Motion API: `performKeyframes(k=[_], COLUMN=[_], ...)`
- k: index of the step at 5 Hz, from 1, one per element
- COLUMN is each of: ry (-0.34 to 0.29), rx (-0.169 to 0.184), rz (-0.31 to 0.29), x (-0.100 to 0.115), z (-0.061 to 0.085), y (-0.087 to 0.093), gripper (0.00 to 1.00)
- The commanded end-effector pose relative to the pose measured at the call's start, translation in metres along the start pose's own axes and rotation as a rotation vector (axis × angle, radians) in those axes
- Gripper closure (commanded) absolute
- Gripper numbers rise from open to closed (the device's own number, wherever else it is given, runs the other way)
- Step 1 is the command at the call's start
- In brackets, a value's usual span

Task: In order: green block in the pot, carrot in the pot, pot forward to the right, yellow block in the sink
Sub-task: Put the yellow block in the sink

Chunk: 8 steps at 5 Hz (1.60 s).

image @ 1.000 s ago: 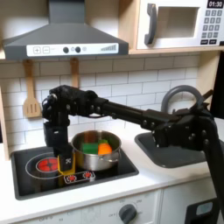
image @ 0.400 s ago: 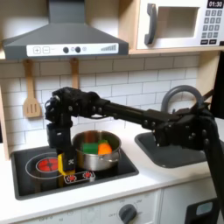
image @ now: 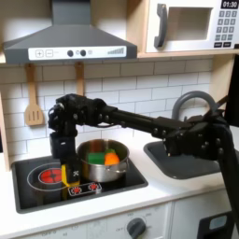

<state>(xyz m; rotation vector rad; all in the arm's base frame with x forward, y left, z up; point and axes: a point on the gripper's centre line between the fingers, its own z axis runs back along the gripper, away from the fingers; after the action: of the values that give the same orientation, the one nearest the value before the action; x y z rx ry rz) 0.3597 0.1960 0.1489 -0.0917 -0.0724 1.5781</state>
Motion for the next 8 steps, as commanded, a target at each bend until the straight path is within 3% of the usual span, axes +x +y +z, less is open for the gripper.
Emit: performKeyframes(k=[1,2,3,4,7,8], ry=[-0.013,-0.028,-0.058,-0.037,-0.026,-0.023], rx=[-0.015,-0.003,-0.036,-0.047,-0.172,-0.178], rz=[0.014,0.037,0.070,0.079,-0.187,-0.245], x=[0.009,0.022,0.041,0.041,-0.025,-0.038], z=[0.006,0.003,0.019,0.025,0.070,0.072], y=[0.001,0.001,-0.001,-0.004,-0.014,-0.013], gripper=[1.00,1.00,1.00,1.00,1.00,1.00])
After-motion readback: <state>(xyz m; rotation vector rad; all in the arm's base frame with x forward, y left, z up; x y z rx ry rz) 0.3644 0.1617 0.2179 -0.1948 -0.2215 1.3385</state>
